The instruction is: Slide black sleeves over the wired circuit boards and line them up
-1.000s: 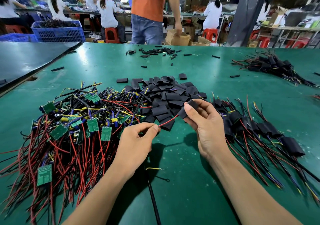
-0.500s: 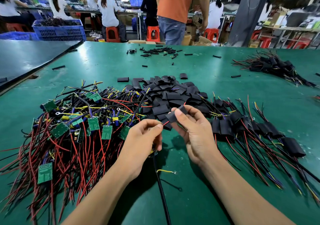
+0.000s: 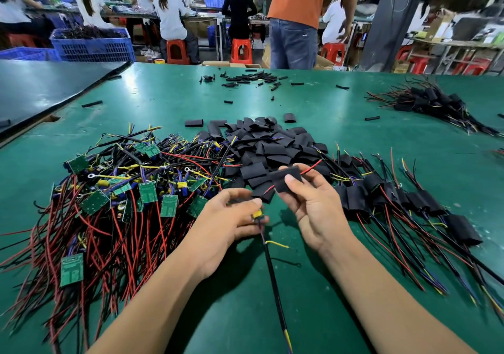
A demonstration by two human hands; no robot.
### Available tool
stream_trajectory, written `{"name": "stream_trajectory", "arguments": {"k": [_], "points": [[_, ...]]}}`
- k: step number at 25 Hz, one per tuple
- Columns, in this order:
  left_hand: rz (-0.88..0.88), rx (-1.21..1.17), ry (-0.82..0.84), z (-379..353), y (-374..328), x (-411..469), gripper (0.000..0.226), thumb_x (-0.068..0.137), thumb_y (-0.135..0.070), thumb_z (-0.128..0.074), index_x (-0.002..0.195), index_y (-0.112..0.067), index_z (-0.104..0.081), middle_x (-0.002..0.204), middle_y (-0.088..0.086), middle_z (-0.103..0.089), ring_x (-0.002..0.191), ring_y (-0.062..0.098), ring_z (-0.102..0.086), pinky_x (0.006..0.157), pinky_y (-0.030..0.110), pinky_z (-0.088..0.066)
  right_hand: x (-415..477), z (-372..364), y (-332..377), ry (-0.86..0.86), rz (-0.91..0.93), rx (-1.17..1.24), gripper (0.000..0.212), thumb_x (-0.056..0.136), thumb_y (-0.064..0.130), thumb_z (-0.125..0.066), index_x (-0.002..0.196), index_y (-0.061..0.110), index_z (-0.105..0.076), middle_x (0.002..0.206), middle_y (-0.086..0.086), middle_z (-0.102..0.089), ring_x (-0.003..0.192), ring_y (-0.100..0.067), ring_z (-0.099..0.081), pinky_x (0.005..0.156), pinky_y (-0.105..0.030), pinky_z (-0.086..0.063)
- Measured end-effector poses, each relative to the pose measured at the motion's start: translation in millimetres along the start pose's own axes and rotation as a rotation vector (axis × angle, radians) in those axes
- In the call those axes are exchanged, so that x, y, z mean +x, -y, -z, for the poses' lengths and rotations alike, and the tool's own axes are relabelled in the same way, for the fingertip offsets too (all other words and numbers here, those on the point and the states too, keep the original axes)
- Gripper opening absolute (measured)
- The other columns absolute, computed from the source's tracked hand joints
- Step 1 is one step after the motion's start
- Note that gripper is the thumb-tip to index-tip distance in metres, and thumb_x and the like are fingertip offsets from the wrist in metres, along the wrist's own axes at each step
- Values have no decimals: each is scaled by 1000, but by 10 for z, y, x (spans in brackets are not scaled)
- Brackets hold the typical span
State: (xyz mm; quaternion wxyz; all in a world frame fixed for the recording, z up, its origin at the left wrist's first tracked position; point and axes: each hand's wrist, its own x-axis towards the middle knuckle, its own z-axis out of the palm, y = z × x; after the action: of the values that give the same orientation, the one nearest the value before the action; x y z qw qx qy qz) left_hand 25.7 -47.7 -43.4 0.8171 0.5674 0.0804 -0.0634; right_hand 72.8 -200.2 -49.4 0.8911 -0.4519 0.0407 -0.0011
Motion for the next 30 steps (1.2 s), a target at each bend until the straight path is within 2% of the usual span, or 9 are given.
{"name": "stream_trajectory", "arguments": {"k": [4, 6, 8, 11, 14, 18, 23, 27, 30], "points": [[26, 122, 89, -16, 6, -53, 11, 92, -5, -64, 103, -3, -60, 89, 18, -74, 57, 20, -64, 53, 25, -55, 42, 67, 86, -28, 55, -99, 25, 91, -10, -60, 102, 13, -60, 91, -2, -78, 78, -13, -73, 63, -22, -58], [1, 123, 39, -12, -10, -39, 6, 93, -7, -63, 99, -8, -65, 86, 15, -75, 53, 14, -60, 49, 20, -50, 37, 82, 105, -7, 85, -202, 24, 91, -8, -61, 102, 14, -62, 91, -1, -78, 80, -13, -73, 64, -23, -58], [8, 96, -11, 18, -35, -14, 11, 94, -9, -63, 101, -13, -70, 84, 12, -75, 54, 14, -60, 51, 20, -50, 16, 82, 116, 28, 101, -280, 22, 91, -6, -63, 103, 13, -63, 89, -1, -78, 79, -13, -73, 63, -23, -57], [16, 39, 34, 18, -19, -22, 14, 95, -9, -61, 106, -11, -70, 80, 13, -69, 57, 21, -63, 55, 28, -57, -52, 60, 77, 74, 146, -426, 21, 90, 0, -68, 103, 17, -64, 88, -2, -77, 72, -13, -70, 59, -23, -56], [-2, 48, 51, -12, 19, -25, 14, 95, -9, -61, 108, -8, -67, 80, 12, -70, 53, 19, -60, 52, 25, -53, -103, 33, 33, 105, 185, -553, 23, 91, 7, -70, 105, 25, -65, 87, -6, -75, 61, -19, -65, 55, -30, -56], [-14, 41, 52, 14, -1, 4, 8, 97, -11, -58, 104, -9, -62, 81, 10, -71, 49, 16, -54, 47, 22, -44, -95, 26, 64, 191, 200, -533, 25, 93, 5, -66, 114, 18, -65, 100, -4, -77, 69, -14, -62, 50, -23, -49], [54, -19, 76, 55, -39, 13, 11, 97, -11, -57, 104, -10, -64, 74, 7, -68, 48, 17, -51, 48, 25, -44, -118, 29, 144, 360, 104, -350, 42, 79, 21, -77, 119, 11, -67, 111, -11, -75, 67, -16, -61, 60, -25, -53], [-15, 46, 83, 55, -33, 4, 9, 89, -12, -67, 98, -12, -67, 76, 5, -66, 46, 14, -44, 50, 25, -37, -105, 20, 153, 298, 131, -362, 42, 71, 26, -78, 108, 12, -69, 100, -12, -76, 65, -18, -66, 64, -26, -57], [-65, 89, 84, 49, -15, -14, 6, 93, -14, -64, 96, -14, -69, 79, 5, -69, 45, 14, -44, 48, 22, -34, -94, 29, 125, 241, 158, -369, 38, 69, 29, -80, 102, 13, -69, 96, -13, -77, 65, -18, -68, 67, -26, -58]]}}
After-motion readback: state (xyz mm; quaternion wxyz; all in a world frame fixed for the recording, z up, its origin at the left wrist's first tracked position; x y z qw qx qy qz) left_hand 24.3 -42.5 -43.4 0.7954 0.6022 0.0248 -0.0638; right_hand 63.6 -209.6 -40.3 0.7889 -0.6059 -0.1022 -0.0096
